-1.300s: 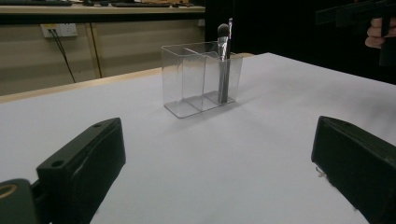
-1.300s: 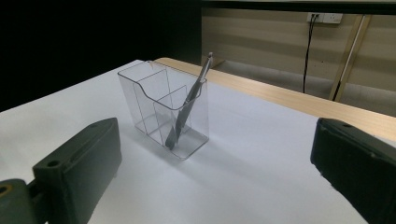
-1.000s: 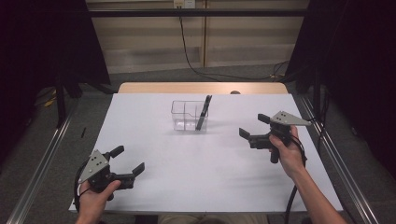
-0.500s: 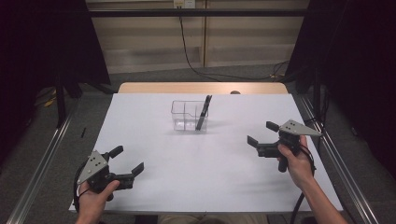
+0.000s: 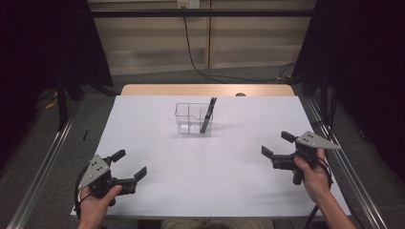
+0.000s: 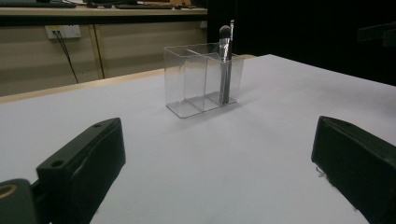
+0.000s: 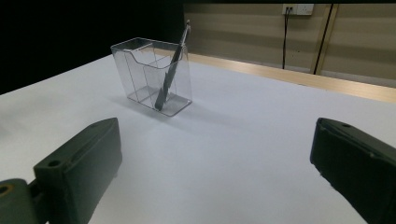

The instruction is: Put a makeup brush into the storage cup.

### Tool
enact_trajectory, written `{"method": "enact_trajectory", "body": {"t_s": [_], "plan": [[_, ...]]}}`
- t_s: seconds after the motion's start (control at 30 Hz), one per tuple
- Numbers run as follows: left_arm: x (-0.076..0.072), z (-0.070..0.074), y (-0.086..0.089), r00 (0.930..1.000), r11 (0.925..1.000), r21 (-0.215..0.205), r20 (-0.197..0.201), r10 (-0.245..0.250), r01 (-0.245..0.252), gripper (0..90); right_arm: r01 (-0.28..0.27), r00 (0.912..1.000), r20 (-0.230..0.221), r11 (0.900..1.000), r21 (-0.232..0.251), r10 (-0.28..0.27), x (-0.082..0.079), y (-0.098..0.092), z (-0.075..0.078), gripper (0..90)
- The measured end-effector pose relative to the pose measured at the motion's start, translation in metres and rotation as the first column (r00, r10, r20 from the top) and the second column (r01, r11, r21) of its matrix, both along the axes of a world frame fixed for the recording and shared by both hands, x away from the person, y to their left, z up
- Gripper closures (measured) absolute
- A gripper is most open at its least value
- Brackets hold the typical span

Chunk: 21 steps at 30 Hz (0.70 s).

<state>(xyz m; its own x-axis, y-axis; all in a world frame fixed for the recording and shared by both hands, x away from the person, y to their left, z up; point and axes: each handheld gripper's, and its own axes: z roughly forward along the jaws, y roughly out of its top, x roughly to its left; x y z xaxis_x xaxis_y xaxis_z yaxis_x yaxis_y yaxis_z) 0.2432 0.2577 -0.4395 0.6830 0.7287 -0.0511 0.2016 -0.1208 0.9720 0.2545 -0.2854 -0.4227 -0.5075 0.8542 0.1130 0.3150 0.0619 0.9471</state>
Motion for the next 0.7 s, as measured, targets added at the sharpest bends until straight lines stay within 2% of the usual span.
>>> {"method": "enact_trajectory", "body": {"t_s": [0.7], "plan": [[-0.006,0.001,0.003,0.9999,0.9999,-0.004,0.003,0.015,-0.015,2.9,0.033,0.9994,-0.012,0.999,-0.01,-0.033,-0.027,-0.018,-0.013,1.5]]}}
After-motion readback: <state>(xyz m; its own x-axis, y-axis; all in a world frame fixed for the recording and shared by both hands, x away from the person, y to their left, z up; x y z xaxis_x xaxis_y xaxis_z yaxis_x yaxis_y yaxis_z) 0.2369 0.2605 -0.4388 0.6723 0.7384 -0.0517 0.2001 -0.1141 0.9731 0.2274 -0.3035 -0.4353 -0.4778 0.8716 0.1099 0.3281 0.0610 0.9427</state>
